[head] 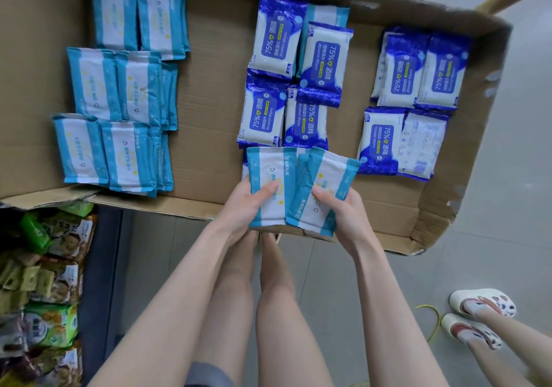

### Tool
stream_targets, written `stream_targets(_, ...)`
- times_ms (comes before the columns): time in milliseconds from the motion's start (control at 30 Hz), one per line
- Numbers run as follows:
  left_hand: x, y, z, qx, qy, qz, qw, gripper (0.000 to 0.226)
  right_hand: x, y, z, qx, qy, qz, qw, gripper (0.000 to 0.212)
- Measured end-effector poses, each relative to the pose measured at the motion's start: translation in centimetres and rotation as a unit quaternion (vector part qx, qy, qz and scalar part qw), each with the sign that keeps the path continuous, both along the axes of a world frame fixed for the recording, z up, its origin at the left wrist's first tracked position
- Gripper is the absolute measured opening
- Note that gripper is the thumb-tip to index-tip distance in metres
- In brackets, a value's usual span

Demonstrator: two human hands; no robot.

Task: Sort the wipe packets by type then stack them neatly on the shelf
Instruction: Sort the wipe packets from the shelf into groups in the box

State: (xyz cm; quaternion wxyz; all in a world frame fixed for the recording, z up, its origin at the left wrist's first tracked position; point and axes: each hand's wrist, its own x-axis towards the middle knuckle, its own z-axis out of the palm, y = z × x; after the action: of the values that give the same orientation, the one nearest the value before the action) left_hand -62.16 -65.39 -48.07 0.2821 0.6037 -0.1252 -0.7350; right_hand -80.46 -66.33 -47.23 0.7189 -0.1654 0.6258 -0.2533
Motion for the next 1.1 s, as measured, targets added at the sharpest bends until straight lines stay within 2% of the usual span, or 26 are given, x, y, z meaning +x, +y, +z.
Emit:
stream_targets(133,3.0,-1.5,1.4,-0.001,-0.058,0.058,0.997,0.041,2.9,-2.6,1.5,-0.012,-0.024,0.037,0.999,0.038)
stream_targets(367,11.1,-5.4,3.1,-0.069,-0.105,0.087,0.988,0.02,11.7,-8.2,3.0,-0.036,-0.022,0.061,0.997,0.033)
stream_targets(467,15.5,-7.6,2.8,-0.075,-0.129,0.094,0.984,0.025,15.8,-10.7,2.4,-0.056,0.012,0.067,0.996,0.029)
stream_targets(733,26.2,-15.3,0.4,-0.106,-0.239,0.03,0.965,0.031,26.9,-17.0,-0.7,-0.108,0.123,0.073,0.984,0.036)
stream_targets(1000,30.2,-23.9,-3.0,-0.125,-0.297,0.036,0.946,0.034,32.5,-23.7,-4.8,-0.173,0.186,0.071,0.965,0.044)
stream_targets(1100,30.9,-25.4,-5.0,-0.115,-0.347,-0.003,0.931,0.029,33.7,-25.2,-6.2,-0.183,0.231,0.119,0.948,0.046)
